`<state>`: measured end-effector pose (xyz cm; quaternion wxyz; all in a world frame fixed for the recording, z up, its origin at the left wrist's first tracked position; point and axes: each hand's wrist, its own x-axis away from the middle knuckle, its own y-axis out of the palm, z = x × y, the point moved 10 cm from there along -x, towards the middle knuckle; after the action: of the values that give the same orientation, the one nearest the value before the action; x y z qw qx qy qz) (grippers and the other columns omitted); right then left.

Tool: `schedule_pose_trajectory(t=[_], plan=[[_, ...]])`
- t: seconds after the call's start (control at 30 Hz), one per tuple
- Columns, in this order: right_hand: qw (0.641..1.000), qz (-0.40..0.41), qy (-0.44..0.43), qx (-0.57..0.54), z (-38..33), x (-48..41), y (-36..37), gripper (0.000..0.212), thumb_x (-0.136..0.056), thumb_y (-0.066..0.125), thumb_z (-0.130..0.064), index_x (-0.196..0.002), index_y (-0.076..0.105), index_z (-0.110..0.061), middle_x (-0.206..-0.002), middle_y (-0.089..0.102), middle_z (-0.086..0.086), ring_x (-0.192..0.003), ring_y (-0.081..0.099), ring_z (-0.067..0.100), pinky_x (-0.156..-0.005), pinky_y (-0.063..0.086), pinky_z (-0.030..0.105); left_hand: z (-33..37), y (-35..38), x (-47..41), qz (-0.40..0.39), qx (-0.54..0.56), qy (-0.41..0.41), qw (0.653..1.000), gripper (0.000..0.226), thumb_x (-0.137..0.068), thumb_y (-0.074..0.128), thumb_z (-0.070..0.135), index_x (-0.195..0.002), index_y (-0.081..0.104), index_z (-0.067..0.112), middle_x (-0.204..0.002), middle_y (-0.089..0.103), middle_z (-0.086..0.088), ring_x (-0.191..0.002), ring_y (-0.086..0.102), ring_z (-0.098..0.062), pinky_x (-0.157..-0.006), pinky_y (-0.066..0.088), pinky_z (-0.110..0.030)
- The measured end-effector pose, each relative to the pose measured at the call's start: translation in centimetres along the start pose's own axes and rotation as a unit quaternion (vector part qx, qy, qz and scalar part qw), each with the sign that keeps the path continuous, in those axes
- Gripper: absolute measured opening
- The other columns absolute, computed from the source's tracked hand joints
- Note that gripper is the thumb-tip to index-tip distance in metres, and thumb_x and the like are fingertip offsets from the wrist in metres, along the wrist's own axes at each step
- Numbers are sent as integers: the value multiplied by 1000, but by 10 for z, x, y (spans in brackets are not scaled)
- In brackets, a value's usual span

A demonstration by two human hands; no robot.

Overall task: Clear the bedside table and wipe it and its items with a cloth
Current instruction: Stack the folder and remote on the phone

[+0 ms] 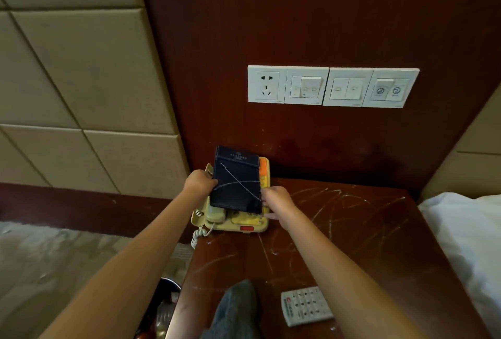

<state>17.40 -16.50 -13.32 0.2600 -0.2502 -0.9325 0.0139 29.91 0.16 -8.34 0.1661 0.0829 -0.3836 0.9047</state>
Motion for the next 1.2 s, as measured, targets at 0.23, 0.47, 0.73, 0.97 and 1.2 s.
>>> schedule_pose_trajectory(t=[0.23,0.47,0.73,0.97,1.2], plan=[[983,25,-69,167,-13,18,-18,32,-97,42,-18,-122,55,-3,-122,56,18,-112,54,33,-97,47,48,3,-20,11,93,-8,23,995,11,-92,48,15,-89,54,7,-89,58,-12,-79,54,-25,-70,44,-36],[890,-33,-113,440,-2,60,-42,18,-92,51,-20,-107,55,-10,-106,57,9,-102,58,27,-76,44,33,52,6,72,101,-52,163,980,20,-95,45,16,-109,56,9,-100,62,-9,-80,59,-21,-74,53,-38],[784,-27,-121,609,43,124,-80,32,-89,51,-14,-120,51,-14,-126,50,11,-117,47,30,-96,44,43,37,166,176,-266,-324,196,886,49,-89,57,28,-133,43,9,-135,47,-15,-123,45,-30,-99,39,-36],[691,-55,-47,719,99,136,-102,64,-84,63,-27,-140,31,-19,-140,31,11,-132,27,32,-106,30,51,27,207,211,-195,-464,286,815,69,-83,64,40,-140,33,14,-140,37,-11,-129,36,-31,-106,32,-46],[759,113,-253,589,-1,120,-91,58,-93,51,-30,-144,26,-22,-139,36,6,-130,34,26,-104,37,43,69,94,147,18,-354,246,902,44,-87,57,44,-117,53,14,-115,54,-5,-101,55,-20,-85,44,-32]])
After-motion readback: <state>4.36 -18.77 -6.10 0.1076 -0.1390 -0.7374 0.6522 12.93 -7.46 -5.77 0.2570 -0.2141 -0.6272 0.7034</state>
